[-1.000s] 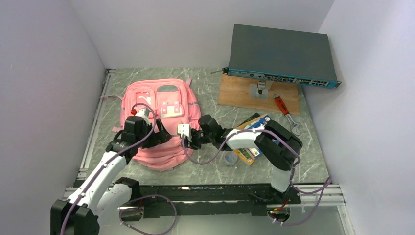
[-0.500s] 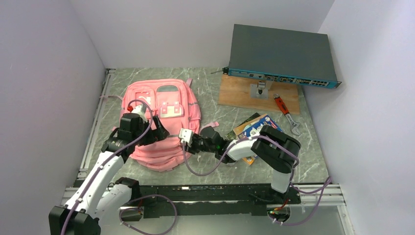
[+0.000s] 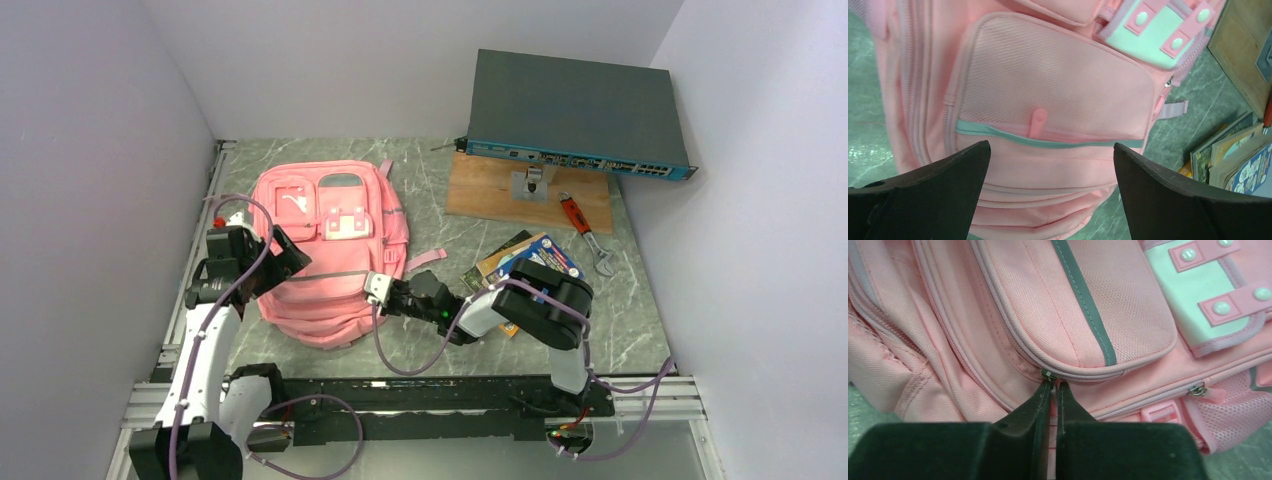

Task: Pack the student bag
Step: Unzip the student bag at the center of the board.

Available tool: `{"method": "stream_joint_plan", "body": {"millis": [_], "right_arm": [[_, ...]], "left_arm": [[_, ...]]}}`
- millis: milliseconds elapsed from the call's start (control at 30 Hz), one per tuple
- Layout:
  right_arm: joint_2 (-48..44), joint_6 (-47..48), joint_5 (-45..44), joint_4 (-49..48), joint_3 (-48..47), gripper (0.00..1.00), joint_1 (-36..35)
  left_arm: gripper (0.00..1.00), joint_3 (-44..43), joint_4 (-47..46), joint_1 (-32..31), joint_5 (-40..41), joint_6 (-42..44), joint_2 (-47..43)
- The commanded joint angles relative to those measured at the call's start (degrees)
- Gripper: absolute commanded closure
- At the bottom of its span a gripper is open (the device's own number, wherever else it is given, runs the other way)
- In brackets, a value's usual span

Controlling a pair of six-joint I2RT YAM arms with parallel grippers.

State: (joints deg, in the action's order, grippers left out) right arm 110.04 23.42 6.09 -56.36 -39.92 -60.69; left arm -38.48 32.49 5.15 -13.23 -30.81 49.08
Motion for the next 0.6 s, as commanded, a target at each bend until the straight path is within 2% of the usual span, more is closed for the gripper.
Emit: {"method": "stream_joint_plan", "body": {"millis": [0,133,267,567], "right_arm": [[-1.3,-0.7,-4.7,0.1,0.3,1.00,0.1],[-8.4,-4.4,-5.3,9.0,0.2,1.00,0.3],[-14.7,-15.0,-1.1,22.7,-2.7,1.00,2.4],[-13.6,-34.7,13.8,47.4,-13.6,1.00,9.5]], "left_arm": [[0.00,-2.1,0.4,4.1,-4.1,1.7,1.2],[0.00,-0.9,-1.4,6.4,-7.7,2.3,0.3],[0.00,1.3,-3.6,6.7,-11.2,2.4,-0.9],[0.01,5.8,-7.3,6.6,-15.8,1.1,-0.2]]}}
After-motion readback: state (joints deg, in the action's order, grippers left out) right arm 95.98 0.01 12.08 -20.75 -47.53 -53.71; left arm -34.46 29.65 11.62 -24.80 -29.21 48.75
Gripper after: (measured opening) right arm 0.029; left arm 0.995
